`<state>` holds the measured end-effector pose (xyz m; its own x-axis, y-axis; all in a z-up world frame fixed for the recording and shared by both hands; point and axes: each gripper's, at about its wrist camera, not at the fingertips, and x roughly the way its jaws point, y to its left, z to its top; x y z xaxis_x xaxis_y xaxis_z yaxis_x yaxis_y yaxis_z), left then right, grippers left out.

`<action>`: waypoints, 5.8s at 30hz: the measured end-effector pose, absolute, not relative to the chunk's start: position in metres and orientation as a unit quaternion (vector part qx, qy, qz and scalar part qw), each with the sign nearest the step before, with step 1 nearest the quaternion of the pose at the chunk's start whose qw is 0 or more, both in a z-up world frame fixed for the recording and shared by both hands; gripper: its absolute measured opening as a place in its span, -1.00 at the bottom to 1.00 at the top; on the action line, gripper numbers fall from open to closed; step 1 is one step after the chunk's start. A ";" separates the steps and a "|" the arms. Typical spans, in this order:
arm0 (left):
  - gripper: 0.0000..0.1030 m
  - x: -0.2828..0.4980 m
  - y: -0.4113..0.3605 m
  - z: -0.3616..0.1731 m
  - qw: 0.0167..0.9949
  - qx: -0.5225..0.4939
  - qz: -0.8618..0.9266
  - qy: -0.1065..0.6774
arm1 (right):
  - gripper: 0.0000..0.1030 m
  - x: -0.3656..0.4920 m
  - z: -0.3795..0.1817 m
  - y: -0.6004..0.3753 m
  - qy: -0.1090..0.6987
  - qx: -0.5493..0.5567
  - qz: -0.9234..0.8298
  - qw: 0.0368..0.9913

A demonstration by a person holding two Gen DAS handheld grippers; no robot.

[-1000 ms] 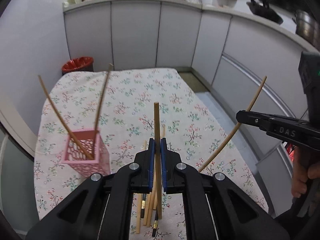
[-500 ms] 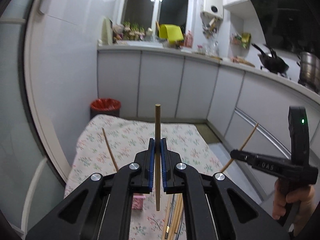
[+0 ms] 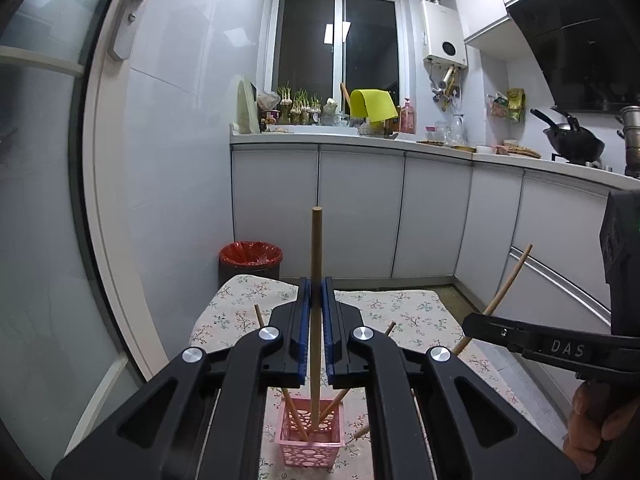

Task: Organize utensils
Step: 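Lift both chopsticks over the pink basket and open both tools to drop them, then move both open tools back to the remaining chopsticks, then grasp a wooden chopstick with the right tool while the left tool grasps a black chopstick, then lift both held chopsticks and carry them over the pink basket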

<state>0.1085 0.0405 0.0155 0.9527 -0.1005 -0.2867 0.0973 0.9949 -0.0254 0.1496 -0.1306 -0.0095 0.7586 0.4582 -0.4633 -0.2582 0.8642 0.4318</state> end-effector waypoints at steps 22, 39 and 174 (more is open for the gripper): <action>-0.87 0.160 0.059 -0.040 0.969 -0.032 -0.039 0.241 | -0.62 0.183 -0.050 -0.099 0.320 0.158 0.192 0.914; 0.69 0.131 0.078 -0.037 0.948 -0.072 -0.026 0.308 | 0.44 0.154 -0.033 -0.160 0.320 0.157 0.150 0.922; -1.00 0.090 -0.015 0.005 0.954 -0.034 -0.131 0.266 | -0.93 0.096 0.020 -0.206 0.311 0.124 0.160 0.929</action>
